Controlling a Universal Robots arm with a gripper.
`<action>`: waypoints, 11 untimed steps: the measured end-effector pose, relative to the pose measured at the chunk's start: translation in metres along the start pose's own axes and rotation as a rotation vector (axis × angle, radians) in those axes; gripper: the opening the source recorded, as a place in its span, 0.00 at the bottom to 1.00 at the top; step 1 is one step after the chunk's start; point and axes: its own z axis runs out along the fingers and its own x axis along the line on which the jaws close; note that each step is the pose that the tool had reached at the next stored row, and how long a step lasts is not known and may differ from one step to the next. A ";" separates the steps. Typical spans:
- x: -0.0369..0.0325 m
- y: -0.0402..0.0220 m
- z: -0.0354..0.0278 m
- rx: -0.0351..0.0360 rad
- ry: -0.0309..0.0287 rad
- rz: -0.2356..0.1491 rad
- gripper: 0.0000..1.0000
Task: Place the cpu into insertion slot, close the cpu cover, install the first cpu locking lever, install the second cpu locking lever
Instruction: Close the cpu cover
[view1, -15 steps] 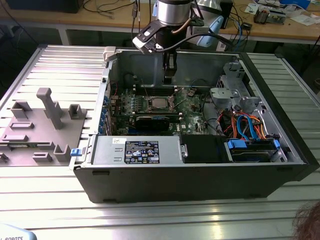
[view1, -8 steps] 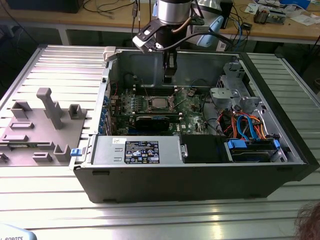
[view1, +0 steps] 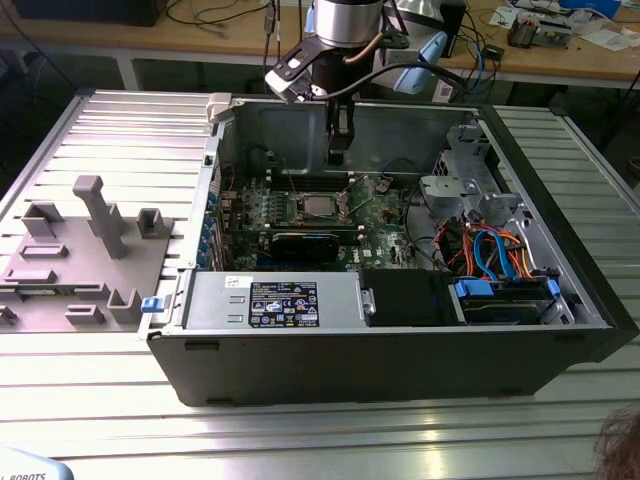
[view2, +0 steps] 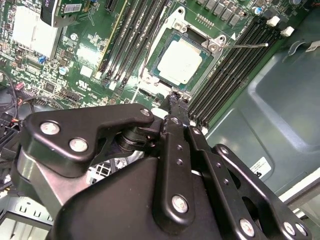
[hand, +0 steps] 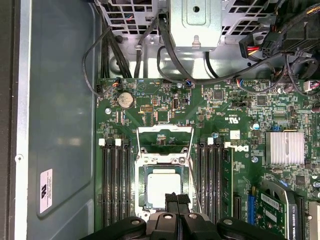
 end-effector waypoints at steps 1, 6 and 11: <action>0.0000 0.0000 -0.0001 0.0001 0.0001 0.000 0.11; -0.0001 0.0001 -0.0017 0.0000 0.0009 0.000 0.11; -0.0002 0.0001 -0.0036 0.0000 0.0028 0.000 0.11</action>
